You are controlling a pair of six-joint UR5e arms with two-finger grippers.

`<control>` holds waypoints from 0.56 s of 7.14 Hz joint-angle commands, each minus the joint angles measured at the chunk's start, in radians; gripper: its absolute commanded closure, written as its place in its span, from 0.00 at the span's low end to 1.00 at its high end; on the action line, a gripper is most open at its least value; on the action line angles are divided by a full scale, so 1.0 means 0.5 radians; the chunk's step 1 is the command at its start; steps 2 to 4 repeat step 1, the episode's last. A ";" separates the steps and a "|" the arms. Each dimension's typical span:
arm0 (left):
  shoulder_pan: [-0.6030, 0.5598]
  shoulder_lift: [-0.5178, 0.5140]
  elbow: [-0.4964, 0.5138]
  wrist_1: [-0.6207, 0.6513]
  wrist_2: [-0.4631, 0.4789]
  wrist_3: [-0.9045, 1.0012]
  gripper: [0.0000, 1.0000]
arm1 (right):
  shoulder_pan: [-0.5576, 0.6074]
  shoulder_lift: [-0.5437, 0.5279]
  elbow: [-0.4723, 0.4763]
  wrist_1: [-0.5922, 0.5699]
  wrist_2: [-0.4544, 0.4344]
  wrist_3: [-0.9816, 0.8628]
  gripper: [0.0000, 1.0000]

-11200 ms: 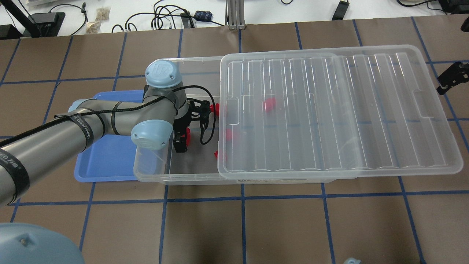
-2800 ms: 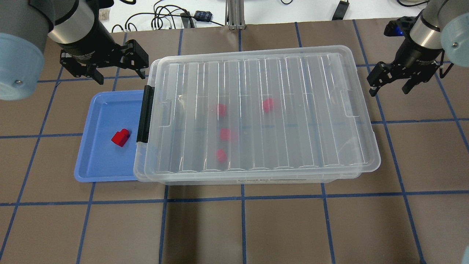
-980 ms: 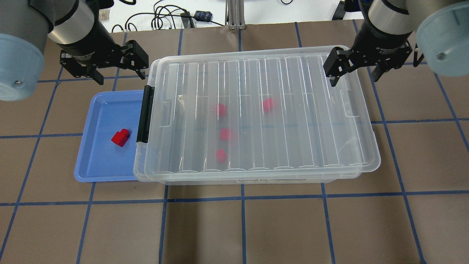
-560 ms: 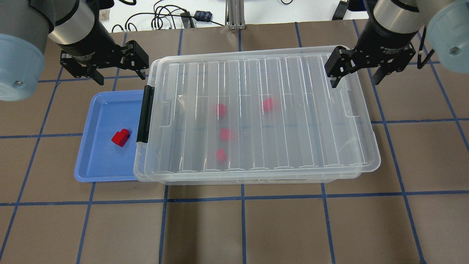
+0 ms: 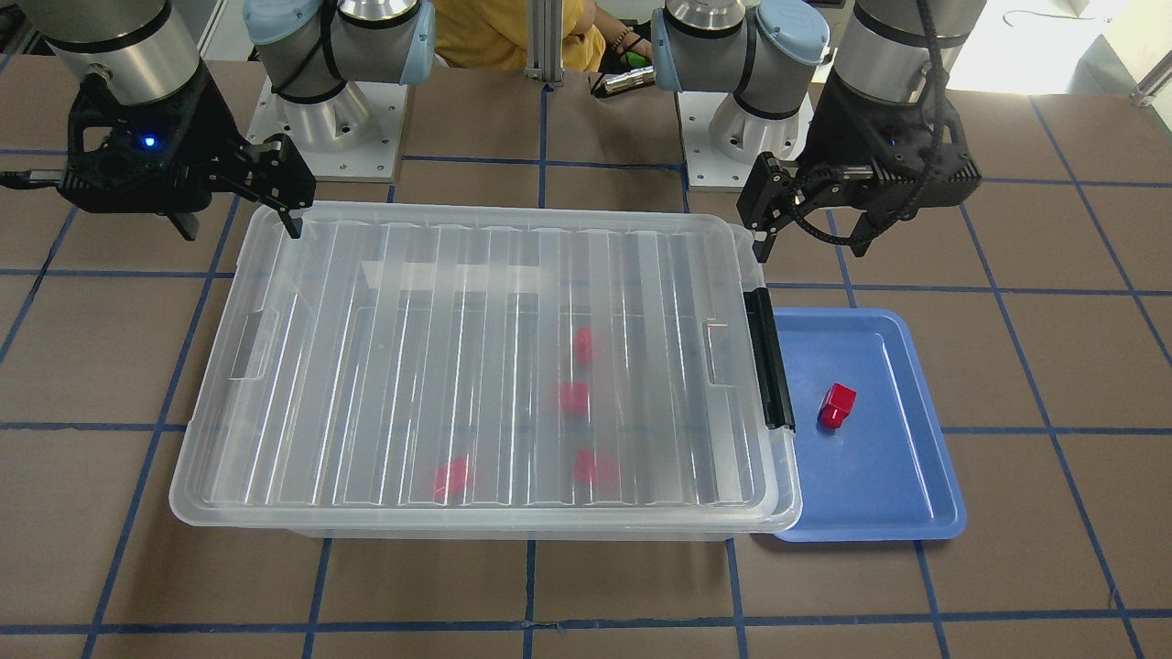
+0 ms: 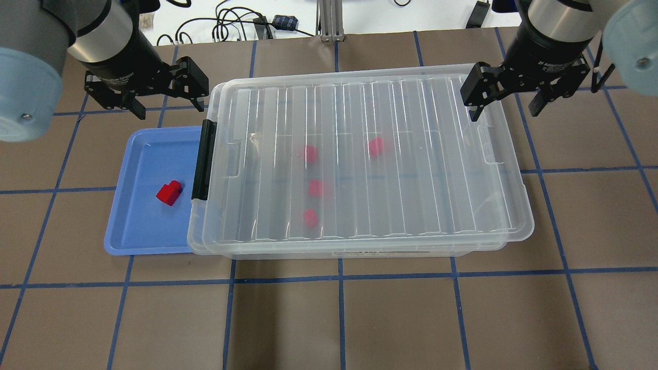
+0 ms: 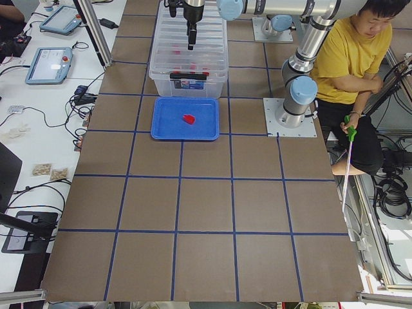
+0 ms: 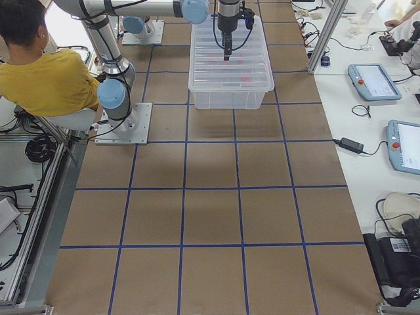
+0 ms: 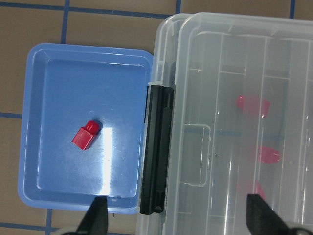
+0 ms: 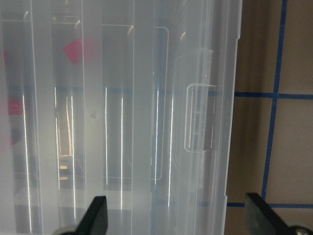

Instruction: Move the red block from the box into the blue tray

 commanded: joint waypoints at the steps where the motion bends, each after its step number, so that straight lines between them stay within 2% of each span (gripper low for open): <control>1: 0.000 0.000 0.000 0.000 0.000 0.000 0.00 | -0.002 0.009 0.008 0.002 0.013 -0.007 0.00; 4: 0.000 0.000 0.000 0.000 0.000 0.000 0.00 | -0.002 0.009 0.008 0.002 0.013 -0.007 0.00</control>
